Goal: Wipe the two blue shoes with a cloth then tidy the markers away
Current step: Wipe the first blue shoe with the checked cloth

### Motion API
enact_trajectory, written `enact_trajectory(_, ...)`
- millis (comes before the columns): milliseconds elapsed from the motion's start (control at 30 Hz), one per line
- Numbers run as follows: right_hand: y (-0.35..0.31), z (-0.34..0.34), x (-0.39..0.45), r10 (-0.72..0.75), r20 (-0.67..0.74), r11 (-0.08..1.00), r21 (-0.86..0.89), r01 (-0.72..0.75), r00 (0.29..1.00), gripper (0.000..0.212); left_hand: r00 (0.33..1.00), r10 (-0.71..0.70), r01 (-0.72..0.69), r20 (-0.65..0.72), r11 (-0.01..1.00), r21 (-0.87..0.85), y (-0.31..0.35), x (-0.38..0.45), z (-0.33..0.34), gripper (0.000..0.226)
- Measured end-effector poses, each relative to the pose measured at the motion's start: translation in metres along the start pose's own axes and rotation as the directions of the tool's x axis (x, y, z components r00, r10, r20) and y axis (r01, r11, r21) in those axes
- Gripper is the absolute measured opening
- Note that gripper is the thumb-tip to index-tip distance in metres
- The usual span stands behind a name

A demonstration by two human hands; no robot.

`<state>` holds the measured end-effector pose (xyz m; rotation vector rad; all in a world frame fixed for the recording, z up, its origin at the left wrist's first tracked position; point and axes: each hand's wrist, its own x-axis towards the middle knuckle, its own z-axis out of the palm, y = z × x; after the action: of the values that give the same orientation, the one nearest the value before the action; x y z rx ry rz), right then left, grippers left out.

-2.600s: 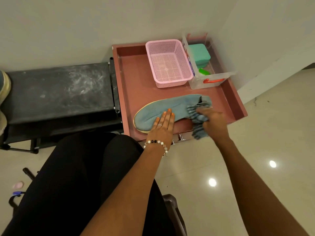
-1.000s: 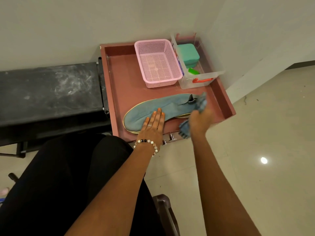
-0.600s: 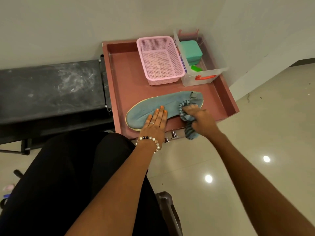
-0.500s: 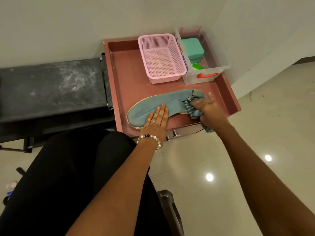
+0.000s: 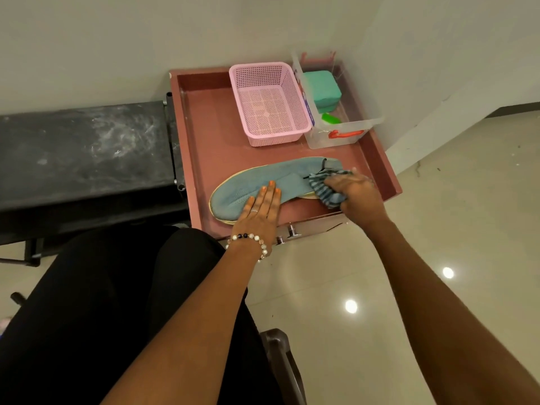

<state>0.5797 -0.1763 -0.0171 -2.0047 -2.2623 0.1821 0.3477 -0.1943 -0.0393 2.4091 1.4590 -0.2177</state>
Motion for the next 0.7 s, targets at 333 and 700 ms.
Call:
enact_trajectory(333,-0.075,0.016,-0.001,0.010,0.011,0.918,0.395,-0.014,1.000,0.052,0.999,-0.014,0.014,0.048,1.000,0.009,0.003,-0.002,-0.006,0.094)
enact_trajectory(700,-0.097,0.028,0.002,0.328,-0.018,0.939,0.116,-0.324,0.944,0.044,0.999,-0.031,0.031,0.022,0.999,-0.008,0.003,-0.001,-0.006,0.089)
